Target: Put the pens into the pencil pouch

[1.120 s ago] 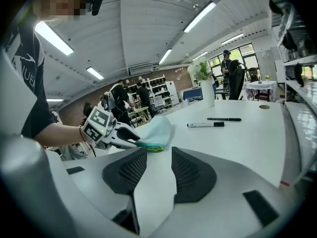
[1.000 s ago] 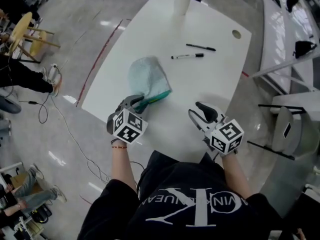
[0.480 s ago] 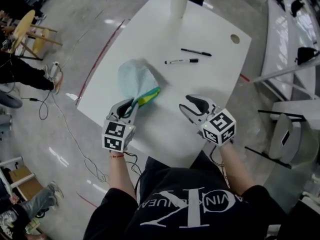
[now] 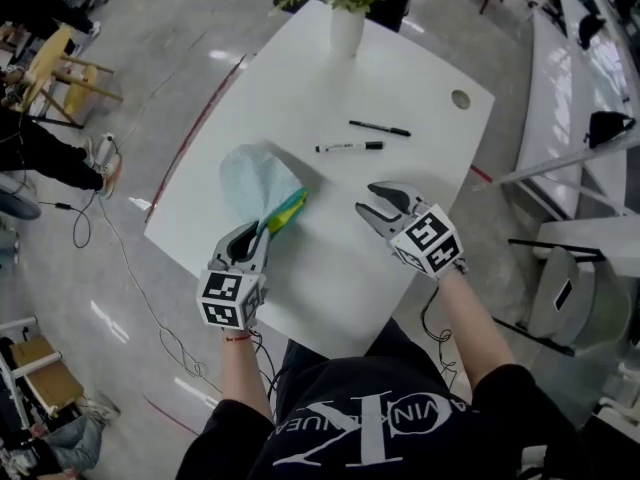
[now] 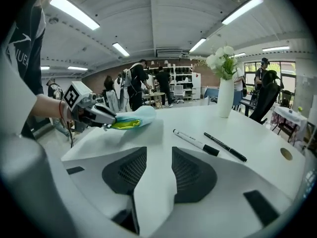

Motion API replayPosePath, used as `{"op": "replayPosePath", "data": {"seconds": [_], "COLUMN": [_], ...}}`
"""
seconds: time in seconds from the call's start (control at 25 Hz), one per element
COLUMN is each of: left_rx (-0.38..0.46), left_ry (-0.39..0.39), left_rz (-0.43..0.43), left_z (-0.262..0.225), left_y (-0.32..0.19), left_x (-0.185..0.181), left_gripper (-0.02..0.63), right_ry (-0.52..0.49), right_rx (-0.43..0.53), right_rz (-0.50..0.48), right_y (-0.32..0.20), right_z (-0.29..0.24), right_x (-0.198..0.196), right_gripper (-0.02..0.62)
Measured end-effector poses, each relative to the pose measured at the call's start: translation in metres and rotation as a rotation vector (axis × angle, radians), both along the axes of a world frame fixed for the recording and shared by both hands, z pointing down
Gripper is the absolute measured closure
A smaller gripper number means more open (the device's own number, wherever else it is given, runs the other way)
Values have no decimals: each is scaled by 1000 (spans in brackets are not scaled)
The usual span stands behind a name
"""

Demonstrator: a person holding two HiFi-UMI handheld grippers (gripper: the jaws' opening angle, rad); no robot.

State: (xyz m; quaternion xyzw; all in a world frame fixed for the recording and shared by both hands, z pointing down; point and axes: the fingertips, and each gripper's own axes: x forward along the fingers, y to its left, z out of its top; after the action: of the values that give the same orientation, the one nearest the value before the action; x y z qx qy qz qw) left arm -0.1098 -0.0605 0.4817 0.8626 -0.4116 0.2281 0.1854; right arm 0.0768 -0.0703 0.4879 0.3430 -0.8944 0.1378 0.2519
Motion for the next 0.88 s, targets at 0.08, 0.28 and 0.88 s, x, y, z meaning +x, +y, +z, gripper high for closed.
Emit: {"op": "replayPosePath", "data": {"seconds": [0.08, 0.28, 0.88], "left_rx": [-9, -29, -54], "left_ry": [12, 51, 47], "left_rz": [-10, -40, -103], "left_z": [1, 1, 13], "left_y": [1, 4, 7], "left_x": [2, 5, -1], "left_gripper": [555, 555, 555], "right_ry": [53, 130, 321], "right_rx": [9, 25, -23], "right_rz": [-15, -48, -247], "right_y": [-11, -39, -105], "right_z": [7, 17, 46], "right_x": [7, 20, 34], "right_gripper": [426, 422, 407]}}
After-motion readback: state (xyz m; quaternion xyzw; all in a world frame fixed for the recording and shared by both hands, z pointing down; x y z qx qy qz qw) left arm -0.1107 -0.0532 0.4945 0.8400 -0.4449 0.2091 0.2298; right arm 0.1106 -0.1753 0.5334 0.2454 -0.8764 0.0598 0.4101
